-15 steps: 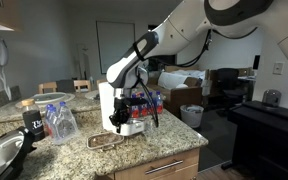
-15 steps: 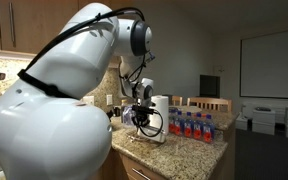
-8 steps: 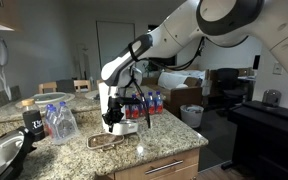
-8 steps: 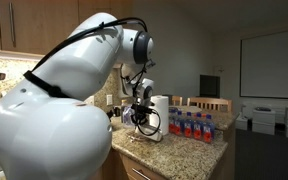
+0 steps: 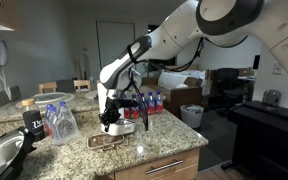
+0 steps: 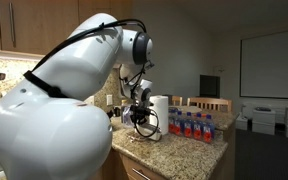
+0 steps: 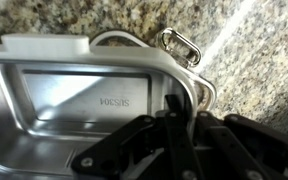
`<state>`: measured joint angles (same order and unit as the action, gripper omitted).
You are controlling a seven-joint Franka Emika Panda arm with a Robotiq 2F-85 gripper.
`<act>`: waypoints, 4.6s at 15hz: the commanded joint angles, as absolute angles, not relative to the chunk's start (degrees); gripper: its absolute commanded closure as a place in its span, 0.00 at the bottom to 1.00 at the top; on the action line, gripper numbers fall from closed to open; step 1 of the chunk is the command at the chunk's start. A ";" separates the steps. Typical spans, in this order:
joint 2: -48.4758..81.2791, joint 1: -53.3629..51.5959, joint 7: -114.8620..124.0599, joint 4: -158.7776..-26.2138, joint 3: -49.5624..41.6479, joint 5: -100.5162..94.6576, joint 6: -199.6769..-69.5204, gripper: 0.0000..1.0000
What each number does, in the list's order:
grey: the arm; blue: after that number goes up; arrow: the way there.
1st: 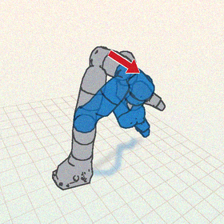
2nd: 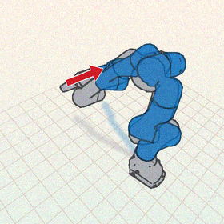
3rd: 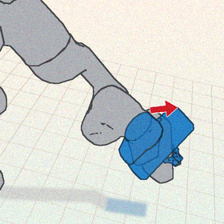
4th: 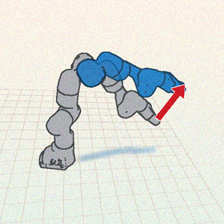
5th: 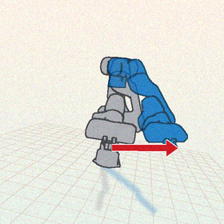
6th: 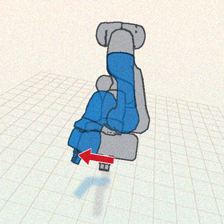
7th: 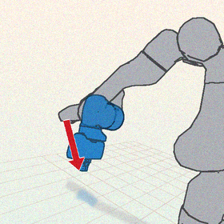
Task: Put the container on top of the lid
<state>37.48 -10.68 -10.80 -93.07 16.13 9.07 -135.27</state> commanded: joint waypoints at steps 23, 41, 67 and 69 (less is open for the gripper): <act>31.67 -21.31 22.27 -93.87 6.99 6.00 -128.96 0.95; 45.18 -25.57 21.73 -72.28 6.70 0.21 -114.08 0.95; 53.46 -37.86 47.53 -61.43 -4.83 -2.52 -118.15 0.95; 54.68 -37.89 46.45 -59.92 -5.42 -3.12 -115.80 0.95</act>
